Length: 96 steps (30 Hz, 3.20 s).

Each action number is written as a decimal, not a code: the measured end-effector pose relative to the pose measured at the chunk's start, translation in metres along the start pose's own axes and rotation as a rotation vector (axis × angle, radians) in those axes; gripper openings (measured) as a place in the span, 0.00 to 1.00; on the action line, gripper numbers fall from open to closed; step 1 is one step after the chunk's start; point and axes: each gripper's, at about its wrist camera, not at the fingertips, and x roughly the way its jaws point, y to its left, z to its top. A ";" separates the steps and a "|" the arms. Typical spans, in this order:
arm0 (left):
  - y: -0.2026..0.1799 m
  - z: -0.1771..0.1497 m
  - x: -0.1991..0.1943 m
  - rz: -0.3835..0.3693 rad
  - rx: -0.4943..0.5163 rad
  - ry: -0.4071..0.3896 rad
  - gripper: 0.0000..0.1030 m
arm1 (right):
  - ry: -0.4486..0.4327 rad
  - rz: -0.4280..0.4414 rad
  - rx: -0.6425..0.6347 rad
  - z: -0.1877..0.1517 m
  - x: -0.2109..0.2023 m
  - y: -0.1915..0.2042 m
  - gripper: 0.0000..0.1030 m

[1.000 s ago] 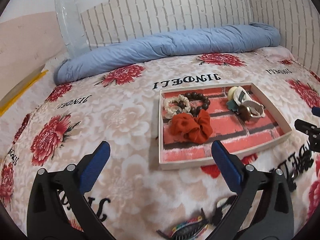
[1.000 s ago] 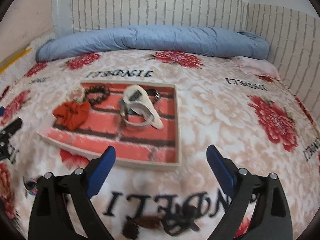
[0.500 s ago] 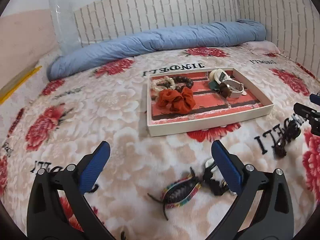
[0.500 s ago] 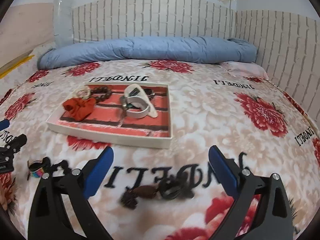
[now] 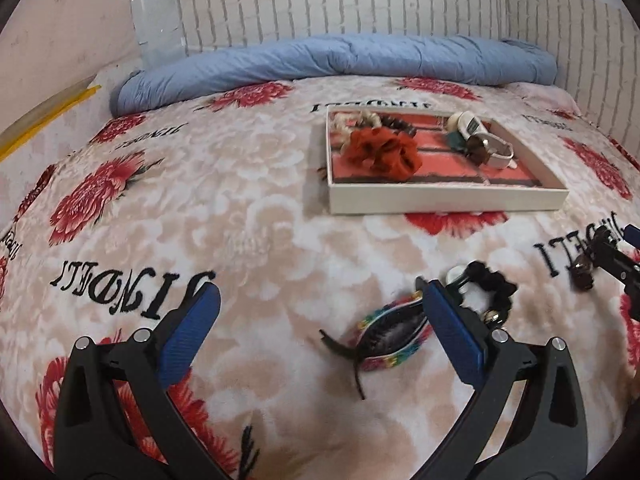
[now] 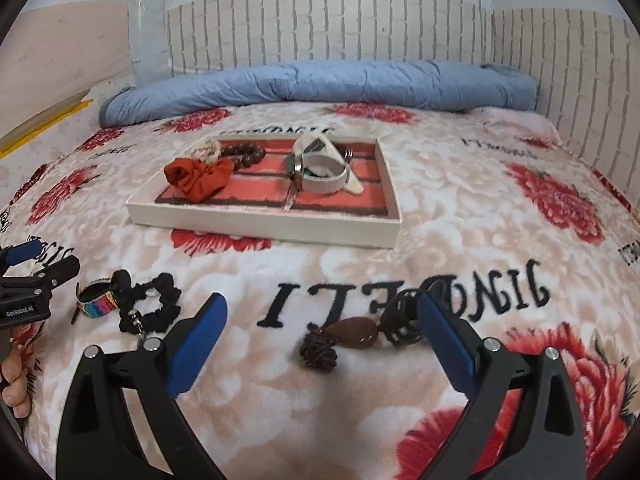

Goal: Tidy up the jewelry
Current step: 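Withdraw both tools toward the rainbow claw clip and brown pompom hair tie, then grasp the brown pompom hair tie with the right tool while the left tool approaches the rainbow claw clip, then grasp the rainbow-beaded claw clip with the left tool while the right tool holds the pompom tie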

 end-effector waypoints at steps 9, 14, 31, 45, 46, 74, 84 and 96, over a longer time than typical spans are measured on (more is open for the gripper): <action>0.001 -0.012 0.012 -0.053 0.000 0.017 0.95 | 0.046 0.000 -0.023 -0.011 0.017 0.006 0.91; -0.010 -0.015 0.012 -0.073 0.051 0.015 0.95 | 0.061 0.005 -0.022 -0.013 0.021 0.007 0.86; -0.016 -0.016 0.029 -0.180 0.064 0.103 0.95 | 0.142 0.049 -0.016 -0.017 0.037 0.006 0.58; -0.025 -0.013 0.040 -0.264 0.113 0.159 0.89 | 0.161 0.079 -0.009 -0.020 0.037 0.007 0.37; -0.025 -0.013 0.041 -0.268 0.112 0.163 0.88 | 0.161 0.082 -0.001 -0.020 0.037 0.005 0.35; -0.001 -0.014 0.026 -0.206 0.030 0.098 0.68 | 0.154 0.109 0.043 -0.020 0.036 -0.003 0.20; 0.002 -0.012 0.023 -0.156 0.020 0.065 0.68 | 0.111 0.122 0.044 -0.017 0.027 -0.004 0.19; 0.008 -0.006 0.017 -0.130 0.014 0.027 0.68 | 0.084 0.129 0.032 -0.005 0.020 -0.003 0.18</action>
